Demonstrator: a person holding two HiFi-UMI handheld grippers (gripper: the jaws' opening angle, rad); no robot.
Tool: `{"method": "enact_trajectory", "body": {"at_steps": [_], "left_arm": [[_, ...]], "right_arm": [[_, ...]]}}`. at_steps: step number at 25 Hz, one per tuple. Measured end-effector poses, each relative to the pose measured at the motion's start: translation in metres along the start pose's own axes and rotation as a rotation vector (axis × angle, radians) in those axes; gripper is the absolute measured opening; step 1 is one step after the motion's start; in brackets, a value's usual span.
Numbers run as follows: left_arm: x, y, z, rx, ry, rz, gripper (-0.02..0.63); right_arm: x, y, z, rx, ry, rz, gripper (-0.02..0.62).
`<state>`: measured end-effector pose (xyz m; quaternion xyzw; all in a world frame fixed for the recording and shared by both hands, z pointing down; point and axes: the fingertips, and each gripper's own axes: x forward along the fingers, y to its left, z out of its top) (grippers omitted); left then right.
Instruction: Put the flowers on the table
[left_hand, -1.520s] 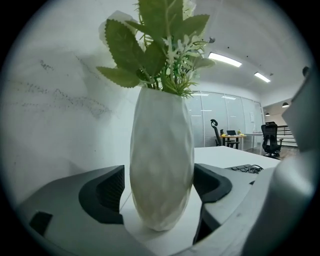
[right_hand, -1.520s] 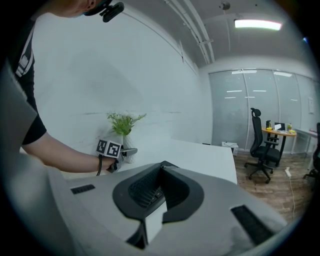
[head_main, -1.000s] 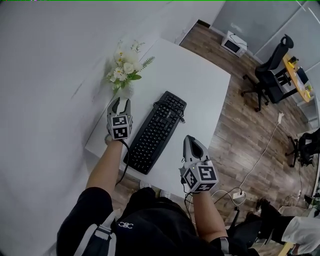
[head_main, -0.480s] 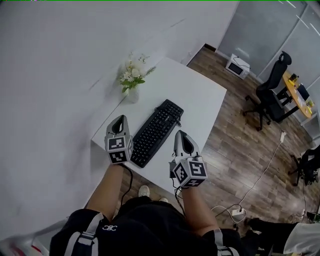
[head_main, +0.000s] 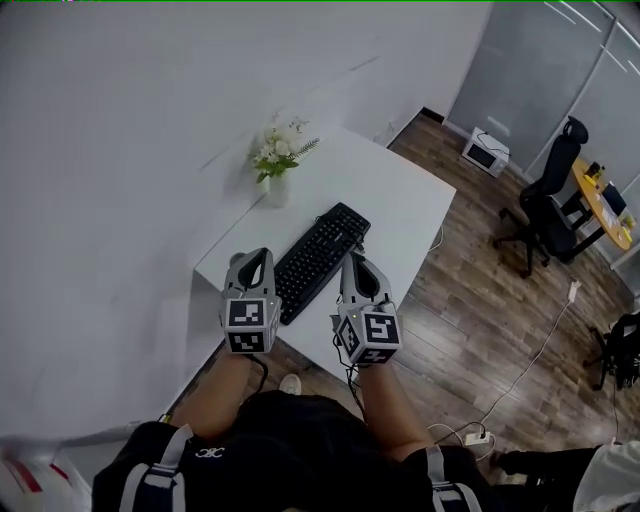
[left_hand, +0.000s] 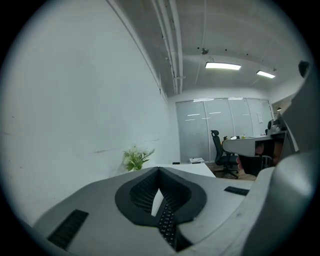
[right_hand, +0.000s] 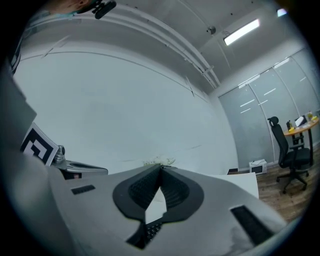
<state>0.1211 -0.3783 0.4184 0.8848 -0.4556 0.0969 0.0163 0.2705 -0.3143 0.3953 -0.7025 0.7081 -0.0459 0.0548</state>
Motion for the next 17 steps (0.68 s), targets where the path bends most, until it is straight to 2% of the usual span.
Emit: {"method": "enact_trajectory", "body": {"at_steps": [8,13,17], "left_arm": [[-0.016,-0.014,0.004,-0.012,0.0,-0.02,0.002],[-0.022,-0.014,0.013,-0.034,-0.055,-0.005,0.002],[-0.018,-0.014,0.013,-0.037,-0.051,-0.002,0.002]], "right_arm": [[-0.012,0.005,0.007,-0.006,-0.005,0.011,0.003],[-0.015,0.006,0.006,-0.013,0.001,0.019,0.004],[-0.013,0.003,0.005,-0.012,0.006,0.019,0.005]]}}
